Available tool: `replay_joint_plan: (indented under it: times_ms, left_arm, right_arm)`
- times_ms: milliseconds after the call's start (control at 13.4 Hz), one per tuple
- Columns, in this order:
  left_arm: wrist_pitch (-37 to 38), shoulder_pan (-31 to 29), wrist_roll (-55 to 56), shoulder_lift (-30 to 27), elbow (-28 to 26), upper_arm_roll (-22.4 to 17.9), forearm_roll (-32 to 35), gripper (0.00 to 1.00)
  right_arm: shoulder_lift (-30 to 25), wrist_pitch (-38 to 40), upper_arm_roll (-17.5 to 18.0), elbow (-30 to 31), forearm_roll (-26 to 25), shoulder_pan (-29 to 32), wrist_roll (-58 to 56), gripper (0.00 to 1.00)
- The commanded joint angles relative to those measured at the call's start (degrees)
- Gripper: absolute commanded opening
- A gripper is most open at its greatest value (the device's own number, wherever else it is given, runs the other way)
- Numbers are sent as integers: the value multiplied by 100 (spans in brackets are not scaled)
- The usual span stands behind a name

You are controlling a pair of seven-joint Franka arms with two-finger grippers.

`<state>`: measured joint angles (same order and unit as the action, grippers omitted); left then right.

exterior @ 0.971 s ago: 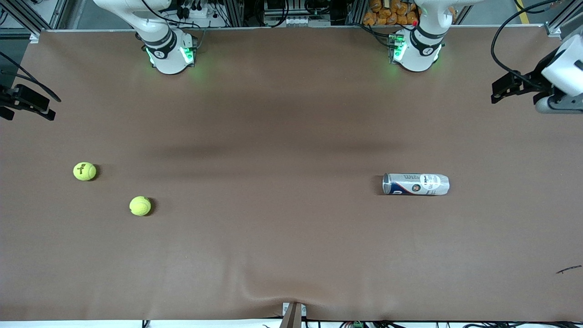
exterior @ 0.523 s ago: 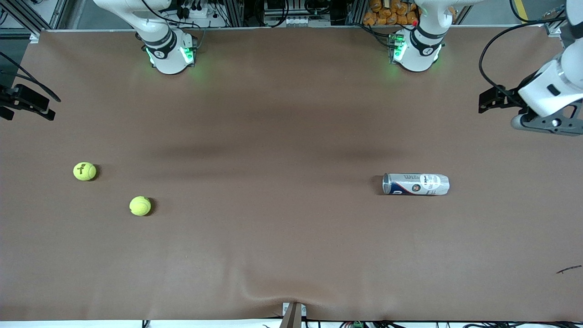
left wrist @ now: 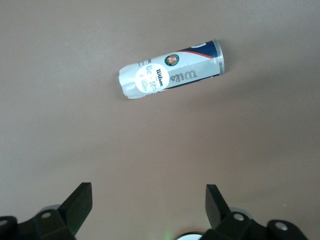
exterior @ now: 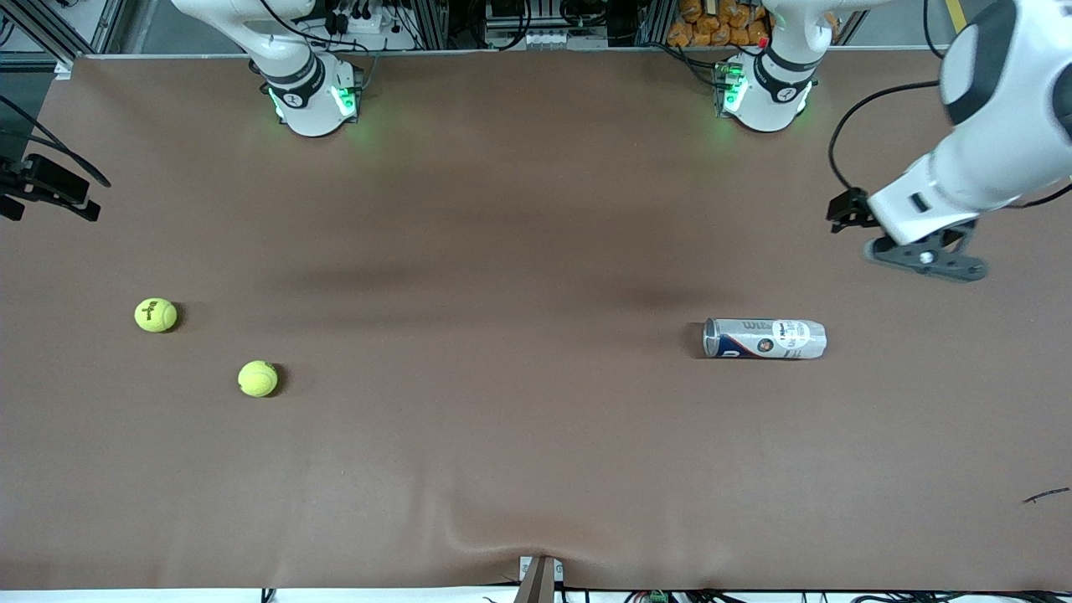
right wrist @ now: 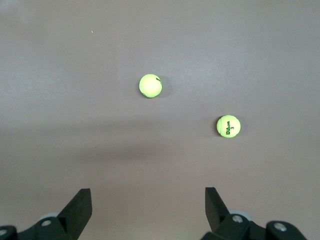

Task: Insert tennis ball vertically with right arm
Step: 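Reach the left gripper down over the clear tennis ball tube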

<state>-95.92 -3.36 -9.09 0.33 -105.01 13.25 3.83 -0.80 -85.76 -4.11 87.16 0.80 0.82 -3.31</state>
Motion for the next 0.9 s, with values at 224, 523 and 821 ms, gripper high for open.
replay_joint_plan:
  times_ms: [224, 523, 821]
  left_arm:
    - [-384, 125, -551, 265, -458, 642, 1303, 100]
    - [-472, 178, -629, 590, -625, 818, 1419, 100]
    - [-945, 187, -638, 889, -1011, 1056, 2217, 100]
  right_arm:
    - [-17, 77, 33, -42, 0, 24, 67, 100]
    - [-8, 69, 33, -42, -1, 41, 67, 100]
    - [10, 33, 33, -42, -9, 42, 58, 100]
